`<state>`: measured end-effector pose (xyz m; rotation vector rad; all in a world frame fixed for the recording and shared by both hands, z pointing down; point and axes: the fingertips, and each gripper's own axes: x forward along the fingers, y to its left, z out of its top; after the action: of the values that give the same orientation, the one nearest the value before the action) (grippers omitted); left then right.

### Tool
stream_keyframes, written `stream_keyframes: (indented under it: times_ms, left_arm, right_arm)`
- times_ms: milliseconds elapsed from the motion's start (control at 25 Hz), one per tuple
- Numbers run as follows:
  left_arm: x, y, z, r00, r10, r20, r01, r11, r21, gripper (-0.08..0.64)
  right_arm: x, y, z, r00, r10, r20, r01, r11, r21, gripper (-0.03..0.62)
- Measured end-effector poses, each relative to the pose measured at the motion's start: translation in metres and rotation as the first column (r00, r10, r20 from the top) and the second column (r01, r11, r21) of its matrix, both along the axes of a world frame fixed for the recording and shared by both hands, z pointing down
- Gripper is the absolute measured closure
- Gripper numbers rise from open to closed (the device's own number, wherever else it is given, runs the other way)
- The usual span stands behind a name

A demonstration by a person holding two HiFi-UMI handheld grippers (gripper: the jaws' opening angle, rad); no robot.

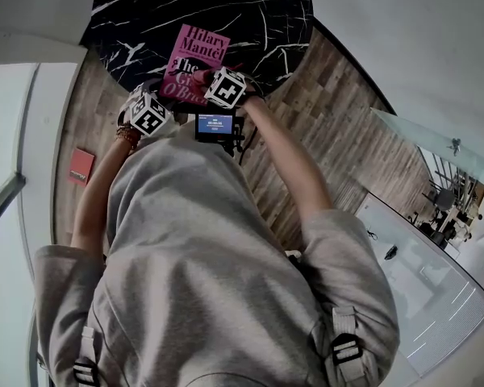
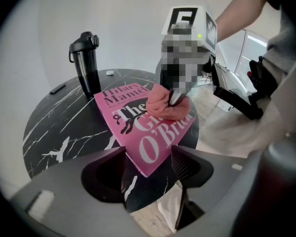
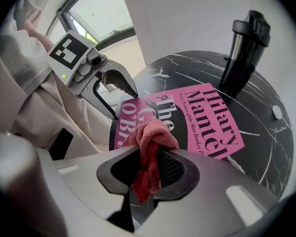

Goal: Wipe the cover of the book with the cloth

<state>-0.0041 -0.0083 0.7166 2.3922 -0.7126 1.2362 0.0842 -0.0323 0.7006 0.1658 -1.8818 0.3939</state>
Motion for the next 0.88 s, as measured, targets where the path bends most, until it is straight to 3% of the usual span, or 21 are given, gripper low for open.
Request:
stream_keyframes:
  times_ms: [320, 640, 760, 880]
  left_arm:
    - [0.000, -0.001, -0.002, 1.000, -0.002, -0.004, 0.002, 1.000, -0.002, 0.264]
    - [0.000, 0.000, -0.001, 1.000, -0.010, -0.003, 0.010, 1.000, -0.009, 0.262]
    - [0.001, 0.000, -0.001, 1.000, -0.010, -0.018, 0.010, 1.000, -0.009, 0.261]
    - [-0.001, -0.001, 0.000, 0.999, -0.030, -0.037, 0.029, 0.999, -0.021, 0.261]
  right_arm:
    - [-0.002, 0.007, 0.000, 0.999, -0.046, 0.004, 0.046, 0.994, -0.103, 0.492]
    - [-0.005, 0.022, 0.003, 0.994, -0.106, 0.030, 0.110, 0.963, -0.246, 0.492]
    - [-0.006, 0.019, -0.008, 0.985, -0.109, 0.132, 0.142, 0.950, -0.277, 0.486]
    - [-0.014, -0.030, -0.045, 0.946, 0.025, 0.324, 0.031, 0.986, -0.166, 0.485]
